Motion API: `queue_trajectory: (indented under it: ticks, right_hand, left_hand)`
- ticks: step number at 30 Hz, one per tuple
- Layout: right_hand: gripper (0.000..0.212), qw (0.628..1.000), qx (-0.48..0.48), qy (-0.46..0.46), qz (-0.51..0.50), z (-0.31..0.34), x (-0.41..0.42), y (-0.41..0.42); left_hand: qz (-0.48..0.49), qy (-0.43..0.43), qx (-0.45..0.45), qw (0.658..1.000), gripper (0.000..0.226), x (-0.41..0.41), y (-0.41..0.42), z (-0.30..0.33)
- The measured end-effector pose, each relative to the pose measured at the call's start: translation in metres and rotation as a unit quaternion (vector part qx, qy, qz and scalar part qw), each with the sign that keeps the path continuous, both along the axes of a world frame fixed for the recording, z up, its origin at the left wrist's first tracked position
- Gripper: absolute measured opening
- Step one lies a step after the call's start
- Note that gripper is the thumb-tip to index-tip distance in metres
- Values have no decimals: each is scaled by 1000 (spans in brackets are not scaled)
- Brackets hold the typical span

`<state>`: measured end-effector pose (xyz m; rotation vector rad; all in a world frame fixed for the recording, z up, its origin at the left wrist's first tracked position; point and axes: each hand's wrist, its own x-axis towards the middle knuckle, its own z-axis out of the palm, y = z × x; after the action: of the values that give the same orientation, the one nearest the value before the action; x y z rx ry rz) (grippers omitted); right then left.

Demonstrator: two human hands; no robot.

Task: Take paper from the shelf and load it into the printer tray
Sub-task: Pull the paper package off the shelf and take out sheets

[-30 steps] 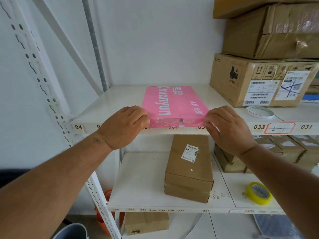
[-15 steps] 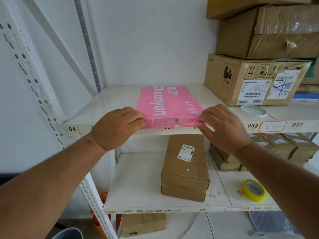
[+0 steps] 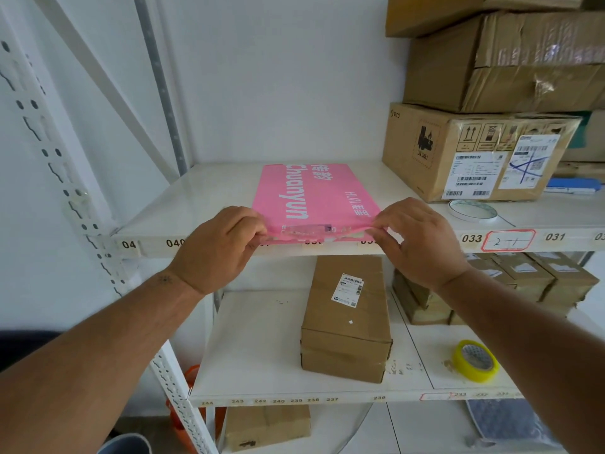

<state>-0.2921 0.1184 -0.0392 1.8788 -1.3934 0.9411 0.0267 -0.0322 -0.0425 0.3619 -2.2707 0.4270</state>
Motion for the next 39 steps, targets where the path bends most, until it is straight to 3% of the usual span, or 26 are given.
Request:
queue_trajectory:
  ticks: [4,6,12,17,24,27,31,34,39]
  right_hand:
    - [10,996,-9,92,4,3,-1,-3]
    - [9,996,-6,89,10,2,-2,-3]
    - [8,999,47,-14,10,10,2,0]
    - [16,969,130,-208,4,18,7,2]
    - [25,954,199,-226,-12,29,14,5]
    - [44,953,188,-226,-69,25,22,5]
    - [80,923,198,-301,-131,10,44,10]
    - [77,911,199,-332,-142,-7,52,14]
    - [71,912,190,-333,-144,-18,49,18]
  left_hand:
    - [2,-55,-63,997,34,-3,-2,7]
    - [5,-40,-72,997,33,-4,-2,6]
    - [8,-4,26,1000,47,-4,-1,8]
    - [28,38,82,996,46,-8,5,10]
    - [59,51,147,986,25,-14,21,15]
    - [78,101,231,964,29,-20,33,10]
    - [125,180,343,913,52,-37,46,2]
    - [112,193,446,867,70,-42,53,-6]
    - [101,177,455,867,84,-36,54,-10]
